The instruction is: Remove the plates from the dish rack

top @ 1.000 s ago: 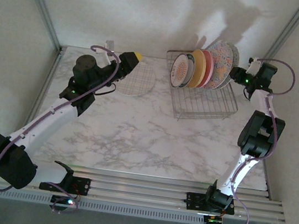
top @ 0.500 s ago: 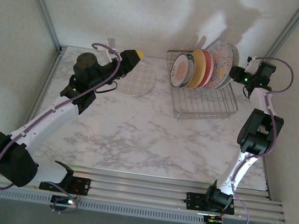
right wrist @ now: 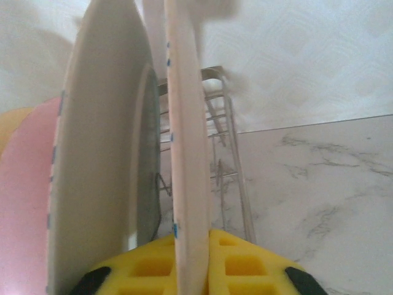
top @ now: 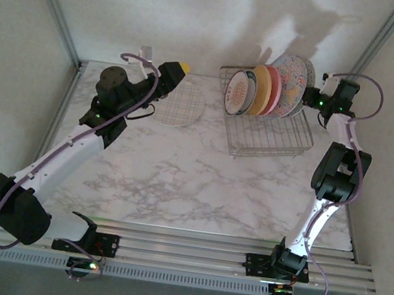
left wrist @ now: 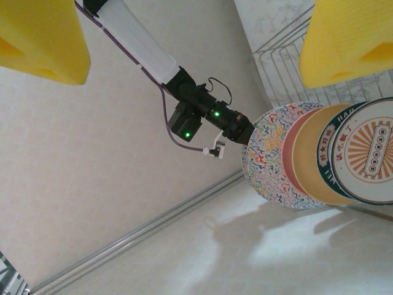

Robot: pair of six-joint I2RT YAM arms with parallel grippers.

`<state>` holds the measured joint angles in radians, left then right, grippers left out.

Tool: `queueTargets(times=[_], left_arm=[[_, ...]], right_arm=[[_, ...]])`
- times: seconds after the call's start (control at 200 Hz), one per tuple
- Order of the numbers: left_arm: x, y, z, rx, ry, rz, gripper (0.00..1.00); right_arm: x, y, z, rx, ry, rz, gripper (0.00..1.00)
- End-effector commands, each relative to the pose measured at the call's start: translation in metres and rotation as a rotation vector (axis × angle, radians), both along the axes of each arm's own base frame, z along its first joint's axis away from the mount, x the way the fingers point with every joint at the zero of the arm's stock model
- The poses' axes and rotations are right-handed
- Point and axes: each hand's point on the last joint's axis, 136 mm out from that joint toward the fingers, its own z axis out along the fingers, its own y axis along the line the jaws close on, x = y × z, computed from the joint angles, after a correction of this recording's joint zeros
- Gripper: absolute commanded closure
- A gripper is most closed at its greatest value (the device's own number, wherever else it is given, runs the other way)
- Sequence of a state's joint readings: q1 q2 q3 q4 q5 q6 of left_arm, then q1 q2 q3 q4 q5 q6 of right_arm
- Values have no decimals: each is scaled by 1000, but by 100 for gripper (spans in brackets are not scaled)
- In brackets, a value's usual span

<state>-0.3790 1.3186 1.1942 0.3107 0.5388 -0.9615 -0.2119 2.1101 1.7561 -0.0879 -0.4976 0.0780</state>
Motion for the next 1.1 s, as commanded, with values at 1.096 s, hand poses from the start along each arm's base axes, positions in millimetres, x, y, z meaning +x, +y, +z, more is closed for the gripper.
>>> queueTargets(times=[1.096], left_arm=[[-13, -8, 16, -25, -39, -36, 12]], right_arm=[[-18, -17, 92, -155, -180, -215, 100]])
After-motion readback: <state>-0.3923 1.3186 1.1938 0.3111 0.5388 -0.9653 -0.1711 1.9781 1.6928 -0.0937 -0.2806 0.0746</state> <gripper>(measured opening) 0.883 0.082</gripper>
